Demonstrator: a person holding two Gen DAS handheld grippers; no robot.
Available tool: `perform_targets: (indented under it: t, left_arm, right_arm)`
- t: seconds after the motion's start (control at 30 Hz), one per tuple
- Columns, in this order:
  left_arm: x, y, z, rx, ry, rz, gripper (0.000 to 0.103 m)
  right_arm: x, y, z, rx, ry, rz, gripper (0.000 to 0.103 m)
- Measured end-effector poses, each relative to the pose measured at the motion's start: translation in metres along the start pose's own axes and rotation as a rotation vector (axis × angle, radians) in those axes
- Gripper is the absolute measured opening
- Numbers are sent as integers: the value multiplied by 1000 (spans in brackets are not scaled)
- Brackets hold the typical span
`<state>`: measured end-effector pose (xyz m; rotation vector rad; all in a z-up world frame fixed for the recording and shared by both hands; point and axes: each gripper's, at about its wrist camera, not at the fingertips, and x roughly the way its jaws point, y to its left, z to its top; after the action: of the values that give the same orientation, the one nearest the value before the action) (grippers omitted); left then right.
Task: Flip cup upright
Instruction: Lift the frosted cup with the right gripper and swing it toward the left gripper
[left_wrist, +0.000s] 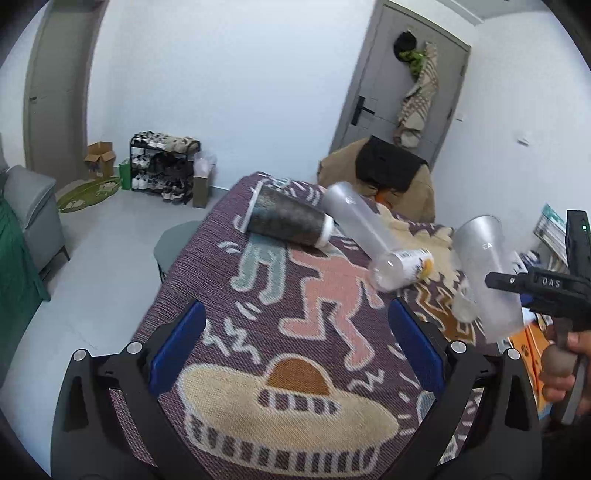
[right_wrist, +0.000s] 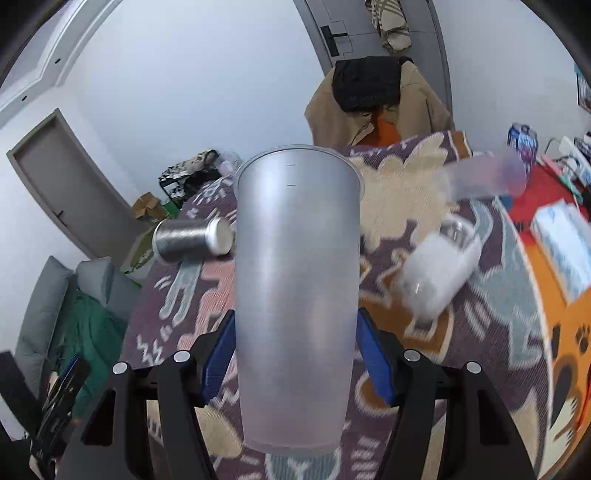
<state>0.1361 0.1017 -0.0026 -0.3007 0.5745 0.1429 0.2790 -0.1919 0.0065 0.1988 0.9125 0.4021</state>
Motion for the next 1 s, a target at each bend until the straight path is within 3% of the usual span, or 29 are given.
perform_targets:
  t: [0.5, 0.9, 1.0]
  left_arm:
    - [9, -44, -23, 94, 111, -115, 98]
    - [19, -55, -32, 92, 205, -153, 98]
    - [25, -57, -31, 63, 237, -186, 98]
  right_arm:
    - [-22, 3, -94, 47, 7, 41, 63]
    - [7, -12, -131, 115, 46, 32, 64]
    - [16, -22, -136, 172, 59, 76, 70]
